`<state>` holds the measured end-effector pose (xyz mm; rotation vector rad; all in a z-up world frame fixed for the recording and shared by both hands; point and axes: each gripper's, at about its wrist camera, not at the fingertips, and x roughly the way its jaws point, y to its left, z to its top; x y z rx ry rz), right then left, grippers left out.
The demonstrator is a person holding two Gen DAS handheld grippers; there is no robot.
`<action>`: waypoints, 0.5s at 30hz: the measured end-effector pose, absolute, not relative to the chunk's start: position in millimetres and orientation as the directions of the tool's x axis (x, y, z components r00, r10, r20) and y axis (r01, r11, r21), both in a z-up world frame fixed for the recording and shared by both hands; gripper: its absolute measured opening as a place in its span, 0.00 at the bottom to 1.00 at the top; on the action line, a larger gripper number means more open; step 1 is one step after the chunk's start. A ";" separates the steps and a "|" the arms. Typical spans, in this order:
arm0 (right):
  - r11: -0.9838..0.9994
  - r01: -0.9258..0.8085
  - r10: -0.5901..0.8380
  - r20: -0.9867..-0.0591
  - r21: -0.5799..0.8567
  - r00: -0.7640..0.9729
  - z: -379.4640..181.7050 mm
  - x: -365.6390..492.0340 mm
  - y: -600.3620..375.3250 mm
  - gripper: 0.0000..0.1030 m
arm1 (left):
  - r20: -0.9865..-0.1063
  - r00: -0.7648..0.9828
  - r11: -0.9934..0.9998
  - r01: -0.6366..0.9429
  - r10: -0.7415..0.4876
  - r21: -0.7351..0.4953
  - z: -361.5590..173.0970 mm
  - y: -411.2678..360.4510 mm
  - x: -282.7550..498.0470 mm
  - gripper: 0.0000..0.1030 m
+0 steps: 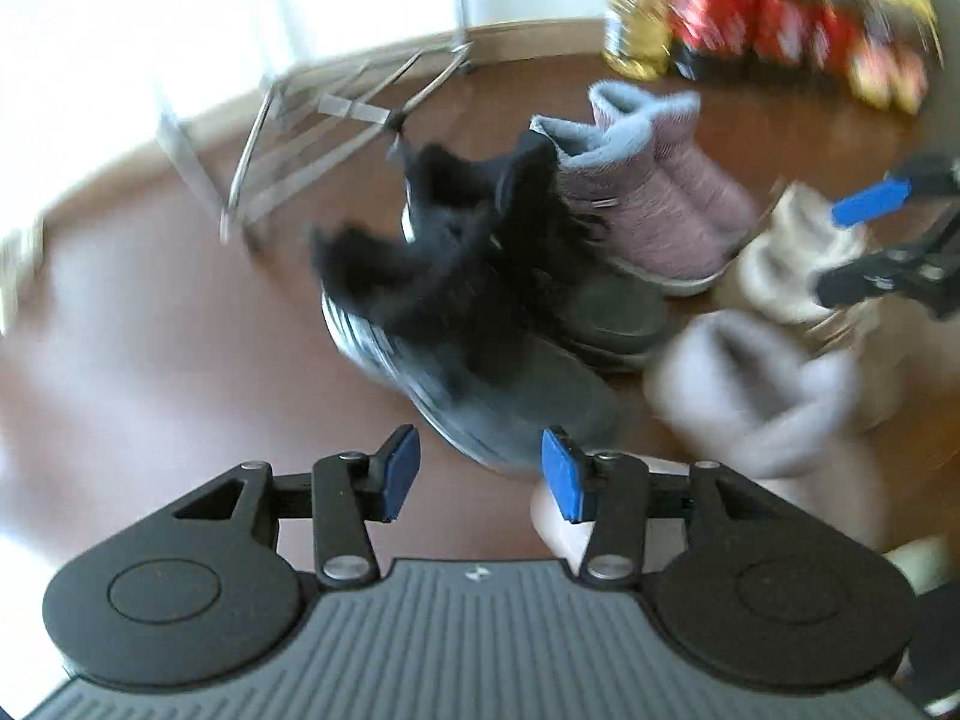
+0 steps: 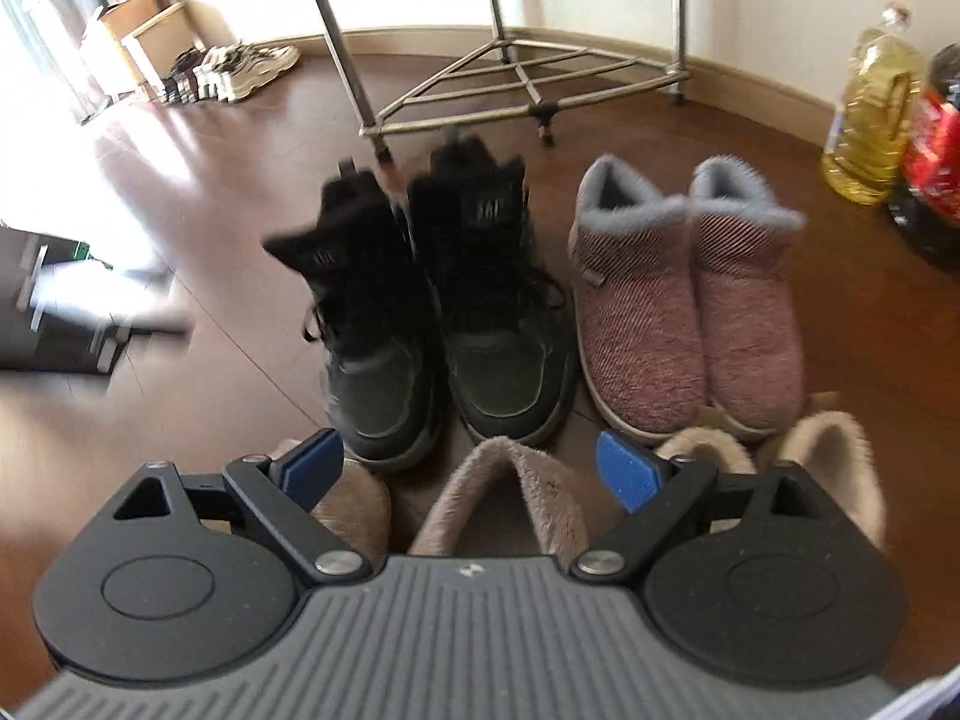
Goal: Organize scattered shoes
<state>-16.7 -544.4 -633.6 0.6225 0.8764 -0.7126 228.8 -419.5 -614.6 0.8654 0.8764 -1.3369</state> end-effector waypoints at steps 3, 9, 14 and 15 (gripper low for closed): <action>0.603 0.778 -0.299 -0.855 0.173 0.423 -573.9 -19.4 -538.1 0.88 | -0.932 0.040 0.269 0.961 -0.359 -0.062 -557.8 -389.8 210.9 0.51; 0.560 0.802 -0.266 -0.871 0.210 0.414 -453.0 -33.5 -536.6 0.88 | -0.968 0.090 0.533 0.845 -0.235 -0.051 -449.4 -370.6 171.2 0.63; 0.591 0.775 -0.242 -0.867 0.225 0.436 -369.8 -55.0 -537.8 0.88 | -0.953 0.178 0.560 0.828 -0.246 0.010 -352.7 -381.7 122.7 0.73; 0.593 0.774 -0.256 -0.859 0.222 0.443 -347.5 -66.1 -535.8 0.88 | -0.950 0.185 0.562 0.827 -0.252 0.012 -340.1 -383.4 115.7 0.73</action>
